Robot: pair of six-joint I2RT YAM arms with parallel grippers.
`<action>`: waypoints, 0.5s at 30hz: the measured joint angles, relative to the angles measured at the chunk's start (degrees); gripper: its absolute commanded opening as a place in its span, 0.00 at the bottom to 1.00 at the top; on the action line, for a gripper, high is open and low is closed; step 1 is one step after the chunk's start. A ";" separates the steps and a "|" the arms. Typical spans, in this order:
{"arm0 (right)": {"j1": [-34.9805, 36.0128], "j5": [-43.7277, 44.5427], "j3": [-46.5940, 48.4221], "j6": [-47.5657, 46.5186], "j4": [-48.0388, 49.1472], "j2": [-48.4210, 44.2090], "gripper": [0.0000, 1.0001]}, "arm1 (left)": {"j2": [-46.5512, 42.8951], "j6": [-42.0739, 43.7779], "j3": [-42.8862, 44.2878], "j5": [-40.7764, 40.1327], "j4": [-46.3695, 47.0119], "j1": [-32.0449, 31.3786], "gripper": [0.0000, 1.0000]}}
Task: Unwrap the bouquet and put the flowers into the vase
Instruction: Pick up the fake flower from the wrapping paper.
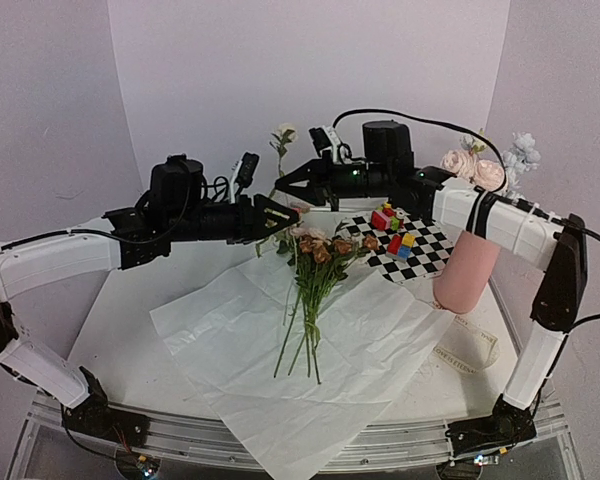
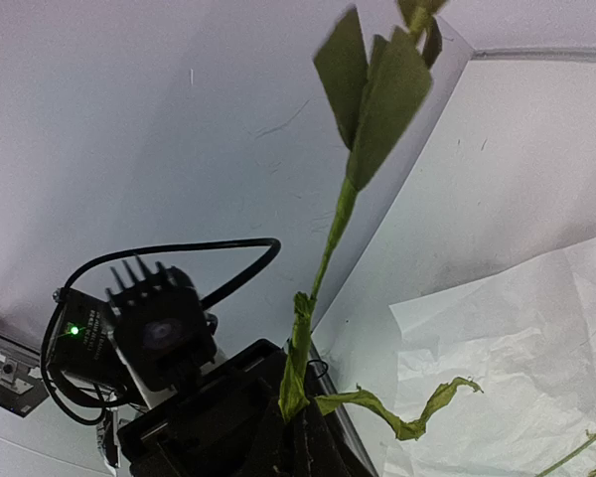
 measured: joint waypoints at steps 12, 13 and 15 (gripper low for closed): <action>-8.31 5.47 -1.31 -11.25 -7.74 -12.40 0.00 | -5.34 2.33 -1.80 -3.61 -2.10 0.00 0.64; -8.97 5.83 -1.31 -12.26 -8.25 -13.44 0.00 | -5.56 2.84 -1.80 -4.09 -2.19 0.00 0.64; -9.95 6.71 -1.31 -14.51 -9.13 -15.59 0.00 | -5.74 3.75 -1.80 -4.81 -2.33 0.00 0.64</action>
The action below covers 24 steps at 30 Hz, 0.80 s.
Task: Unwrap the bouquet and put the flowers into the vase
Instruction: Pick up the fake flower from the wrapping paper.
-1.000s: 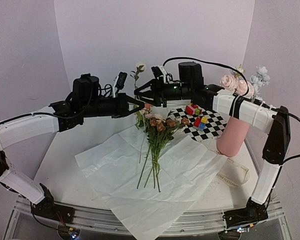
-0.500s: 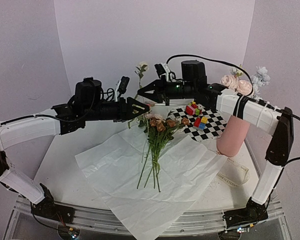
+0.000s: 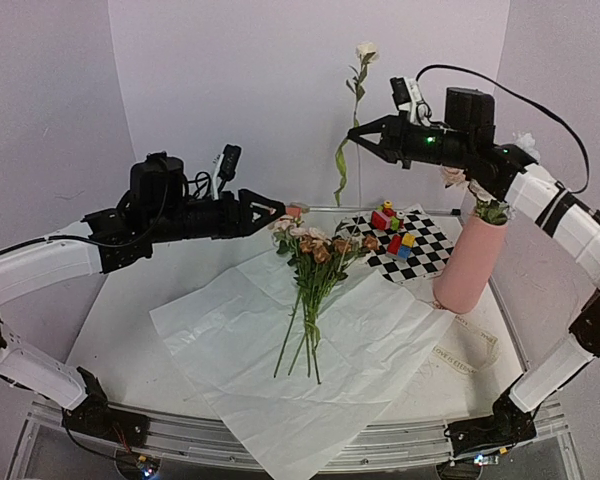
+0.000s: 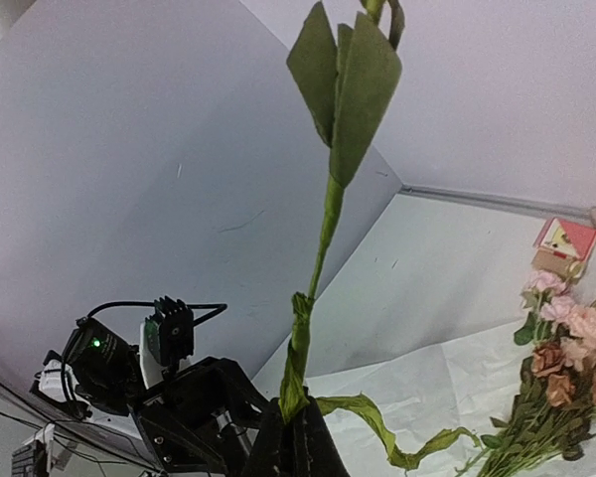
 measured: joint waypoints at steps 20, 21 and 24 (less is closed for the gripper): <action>-0.41 21.85 5.85 -21.28 -6.99 -18.01 0.00 | 5.57 9.38 2.91 -0.53 -2.31 0.00 0.64; -0.41 23.48 6.64 -21.92 -6.97 -18.38 0.00 | 5.63 9.67 2.93 -0.33 -2.31 0.00 0.64; -0.41 28.34 8.52 -23.34 -7.00 -19.14 0.00 | 5.95 9.94 2.99 0.13 -2.31 0.00 0.63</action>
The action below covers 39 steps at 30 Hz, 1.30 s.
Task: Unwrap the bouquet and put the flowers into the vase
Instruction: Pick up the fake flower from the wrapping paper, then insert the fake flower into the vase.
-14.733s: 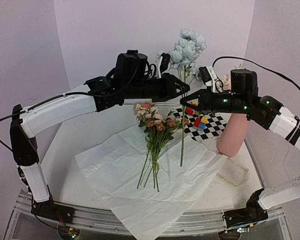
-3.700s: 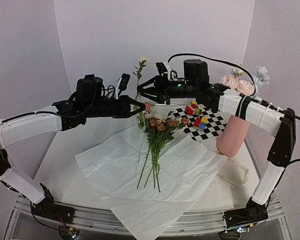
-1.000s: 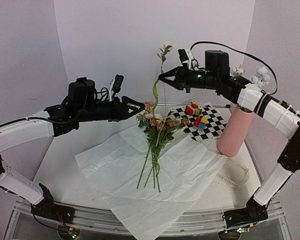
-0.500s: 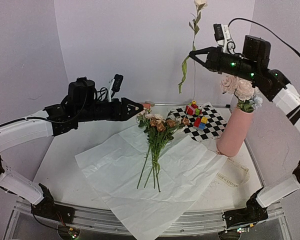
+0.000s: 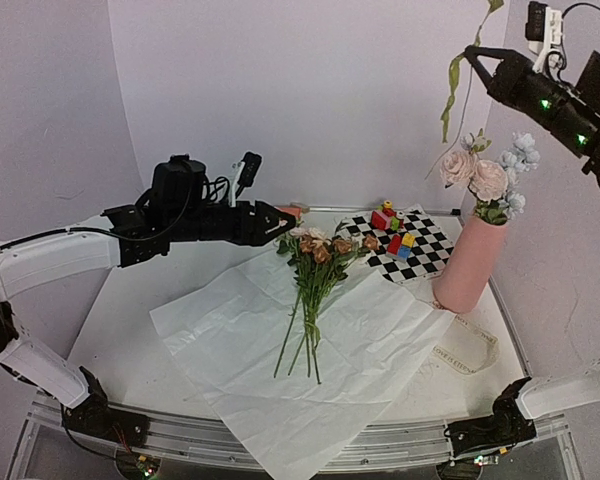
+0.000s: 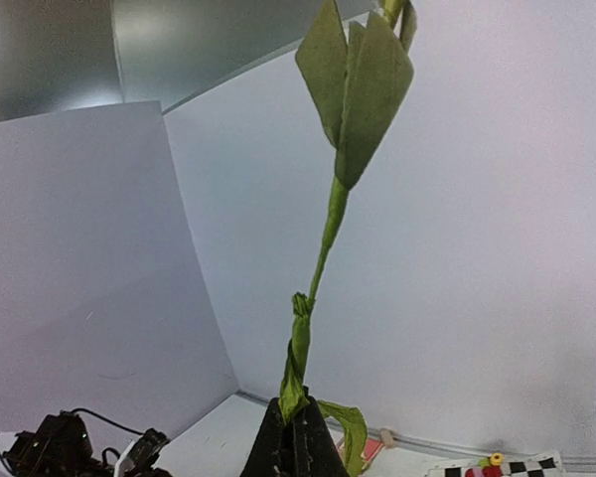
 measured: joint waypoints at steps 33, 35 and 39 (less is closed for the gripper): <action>0.00 35.38 -7.38 -16.58 10.32 -8.82 0.00 | 6.13 -0.86 5.46 3.26 -0.08 0.00 0.62; 0.00 37.01 -9.10 -18.34 10.65 -7.80 0.00 | 6.18 -0.61 5.51 3.25 -0.04 0.00 0.62; -0.35 40.59 -11.61 -21.12 10.93 -4.89 0.00 | 6.18 -0.42 5.51 3.22 -0.04 0.00 0.62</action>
